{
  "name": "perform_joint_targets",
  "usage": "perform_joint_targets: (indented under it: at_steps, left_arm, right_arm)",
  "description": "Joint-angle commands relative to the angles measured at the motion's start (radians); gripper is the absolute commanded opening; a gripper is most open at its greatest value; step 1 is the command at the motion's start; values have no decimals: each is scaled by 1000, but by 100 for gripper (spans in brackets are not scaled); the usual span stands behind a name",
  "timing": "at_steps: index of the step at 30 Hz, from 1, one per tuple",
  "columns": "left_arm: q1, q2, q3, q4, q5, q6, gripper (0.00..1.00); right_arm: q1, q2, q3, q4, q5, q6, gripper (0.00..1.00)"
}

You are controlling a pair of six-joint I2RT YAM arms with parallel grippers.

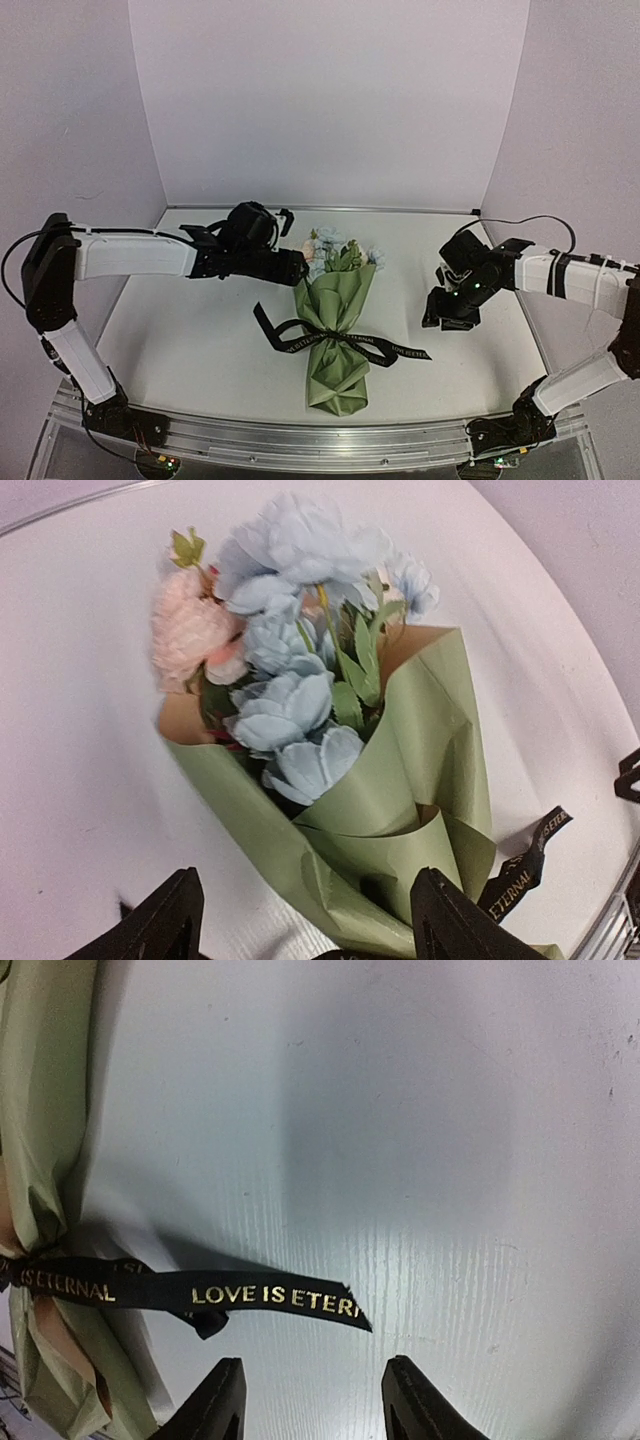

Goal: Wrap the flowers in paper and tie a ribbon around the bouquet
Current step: Adjust the ribbon on the folded bouquet.

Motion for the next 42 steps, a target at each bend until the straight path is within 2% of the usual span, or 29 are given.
perform_joint_targets:
  at_steps: [1, 7, 12, 17, 22, 28, 34, 42]
  left_arm:
    - [29, -112, -127, -53, -31, -86, 73]
    - [31, -228, -310, -53, 32, -181, 71]
    - [29, -226, -388, -4, 103, -215, 71]
    - [21, -162, -392, 72, 191, -230, 70]
    - [6, -107, -364, 110, 216, -236, 68]
    - [-7, -55, -340, 112, 214, -237, 62]
    - [-10, -30, -336, 124, 231, -236, 52]
    - [-14, -16, -318, 135, 249, -236, 29]
  right_arm:
    - [109, -11, -1, -19, 28, -6, 49]
    - [256, 85, 6, 66, 88, 42, 49]
    - [303, 153, -1, 152, 150, 98, 50]
    - [331, 181, -12, 172, 236, 154, 50]
    - [355, 183, -33, 180, 302, 200, 50]
    - [384, 205, -44, 217, 310, 253, 51]
    - [412, 227, -38, 229, 313, 276, 52]
    - [426, 252, -41, 246, 319, 319, 52]
